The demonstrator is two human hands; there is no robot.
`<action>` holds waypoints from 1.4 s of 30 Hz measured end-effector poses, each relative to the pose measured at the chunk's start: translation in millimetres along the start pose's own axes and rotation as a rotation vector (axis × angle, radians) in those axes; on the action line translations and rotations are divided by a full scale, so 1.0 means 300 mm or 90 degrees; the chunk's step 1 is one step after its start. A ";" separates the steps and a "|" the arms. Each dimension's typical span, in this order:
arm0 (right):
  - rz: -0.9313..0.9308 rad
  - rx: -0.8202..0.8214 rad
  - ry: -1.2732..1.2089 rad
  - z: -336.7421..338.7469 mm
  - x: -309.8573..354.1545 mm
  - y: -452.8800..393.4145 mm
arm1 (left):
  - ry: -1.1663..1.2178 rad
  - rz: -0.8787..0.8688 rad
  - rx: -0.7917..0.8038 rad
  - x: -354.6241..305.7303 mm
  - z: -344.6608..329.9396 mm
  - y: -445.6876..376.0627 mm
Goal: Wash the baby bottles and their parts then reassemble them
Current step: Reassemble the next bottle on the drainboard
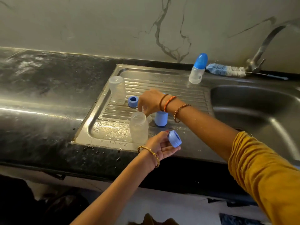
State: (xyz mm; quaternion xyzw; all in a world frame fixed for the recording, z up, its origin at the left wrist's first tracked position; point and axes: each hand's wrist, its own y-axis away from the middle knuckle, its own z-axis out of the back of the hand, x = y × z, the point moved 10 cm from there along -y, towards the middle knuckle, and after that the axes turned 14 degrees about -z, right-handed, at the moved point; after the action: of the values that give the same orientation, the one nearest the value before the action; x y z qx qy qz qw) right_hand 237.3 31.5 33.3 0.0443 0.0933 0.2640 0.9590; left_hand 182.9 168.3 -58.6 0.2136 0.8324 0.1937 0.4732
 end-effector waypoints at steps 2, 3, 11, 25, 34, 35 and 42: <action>-0.001 -0.009 -0.003 -0.007 0.004 0.002 | 0.005 0.002 0.002 0.002 0.000 0.000; 0.002 -0.025 -0.026 0.001 -0.002 0.009 | 0.007 0.002 0.004 0.002 -0.001 -0.001; -0.083 -0.315 -0.676 0.333 -0.384 0.404 | -0.010 -0.035 0.046 -0.028 -0.036 -0.004; -0.736 -0.414 -0.950 -0.296 -0.635 0.998 | 0.025 -0.111 0.097 -0.027 -0.192 0.006; -0.393 -0.335 -1.498 -0.179 -0.379 0.947 | 0.081 -0.047 0.081 0.007 -0.307 0.032; -0.425 -0.354 -1.402 -0.173 -0.382 0.953 | 0.080 -0.046 0.083 0.010 -0.318 0.037; -0.522 -0.482 -0.892 -0.077 -0.427 0.989 | -0.041 -0.102 0.071 0.000 -0.357 0.020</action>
State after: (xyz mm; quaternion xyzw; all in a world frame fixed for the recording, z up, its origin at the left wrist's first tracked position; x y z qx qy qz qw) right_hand -23.2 220.5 70.6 -0.1611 -0.5984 -0.1740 0.7653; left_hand 90.5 160.5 -4.3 0.1787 0.8408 0.1017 0.5008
